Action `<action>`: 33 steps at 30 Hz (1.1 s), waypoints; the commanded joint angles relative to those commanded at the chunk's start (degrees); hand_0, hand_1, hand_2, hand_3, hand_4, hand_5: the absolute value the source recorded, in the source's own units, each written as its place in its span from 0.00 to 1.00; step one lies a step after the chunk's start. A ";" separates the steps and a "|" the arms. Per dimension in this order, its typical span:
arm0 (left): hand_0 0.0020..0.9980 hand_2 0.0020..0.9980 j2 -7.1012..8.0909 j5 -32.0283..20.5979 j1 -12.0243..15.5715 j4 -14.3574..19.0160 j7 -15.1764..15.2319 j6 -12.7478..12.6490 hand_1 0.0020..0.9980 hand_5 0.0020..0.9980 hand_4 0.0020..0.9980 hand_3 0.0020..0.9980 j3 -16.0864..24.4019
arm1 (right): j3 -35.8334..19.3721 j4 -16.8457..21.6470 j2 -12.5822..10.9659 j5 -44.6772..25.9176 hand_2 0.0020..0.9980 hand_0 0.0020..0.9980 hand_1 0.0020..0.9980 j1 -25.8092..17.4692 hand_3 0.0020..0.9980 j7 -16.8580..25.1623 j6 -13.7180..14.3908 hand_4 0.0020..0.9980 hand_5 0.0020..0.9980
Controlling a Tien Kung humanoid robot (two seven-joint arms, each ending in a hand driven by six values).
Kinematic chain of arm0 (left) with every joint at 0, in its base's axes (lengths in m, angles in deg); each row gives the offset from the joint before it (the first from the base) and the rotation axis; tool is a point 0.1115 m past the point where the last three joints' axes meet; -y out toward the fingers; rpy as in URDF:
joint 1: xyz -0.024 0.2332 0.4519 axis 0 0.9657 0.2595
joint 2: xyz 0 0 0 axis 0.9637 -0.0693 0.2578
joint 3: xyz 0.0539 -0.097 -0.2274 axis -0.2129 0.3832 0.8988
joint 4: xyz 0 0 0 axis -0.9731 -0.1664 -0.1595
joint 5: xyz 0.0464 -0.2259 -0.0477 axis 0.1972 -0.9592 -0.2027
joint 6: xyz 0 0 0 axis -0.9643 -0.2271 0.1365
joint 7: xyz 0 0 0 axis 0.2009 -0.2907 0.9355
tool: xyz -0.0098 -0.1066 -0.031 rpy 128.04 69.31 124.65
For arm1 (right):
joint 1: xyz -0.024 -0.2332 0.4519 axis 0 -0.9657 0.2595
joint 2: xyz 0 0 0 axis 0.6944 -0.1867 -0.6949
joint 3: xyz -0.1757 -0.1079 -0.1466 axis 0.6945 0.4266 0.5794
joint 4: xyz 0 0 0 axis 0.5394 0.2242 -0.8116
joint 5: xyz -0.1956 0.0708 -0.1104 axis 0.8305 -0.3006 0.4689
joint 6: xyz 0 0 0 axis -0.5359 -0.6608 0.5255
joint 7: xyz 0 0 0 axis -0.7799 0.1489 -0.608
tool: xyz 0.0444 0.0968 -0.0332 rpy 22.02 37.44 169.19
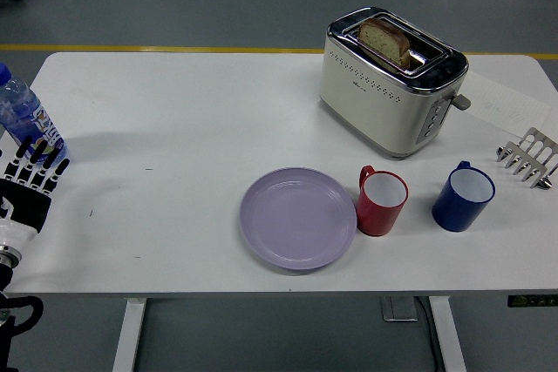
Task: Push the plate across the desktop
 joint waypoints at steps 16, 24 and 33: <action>0.55 0.67 0.12 -0.05 0.31 -0.50 -0.04 0.13 0.66 1.00 0.54 0.70 -0.21 | 0.61 0.00 0.20 -0.66 0.60 0.52 0.48 -0.58 0.54 -0.08 -0.02 0.21 0.25; 0.55 0.66 0.14 0.00 0.38 -0.37 -0.03 0.22 0.66 1.00 0.54 0.69 0.23 | 0.38 0.00 0.12 -0.22 0.60 0.52 0.48 -0.36 0.54 0.09 -0.06 0.21 0.25; 0.56 0.66 0.16 -0.14 0.37 -0.16 0.07 0.29 0.66 1.00 0.54 0.70 1.06 | -0.07 0.00 0.13 0.01 0.60 0.52 0.48 0.20 0.54 0.16 -0.20 0.21 0.25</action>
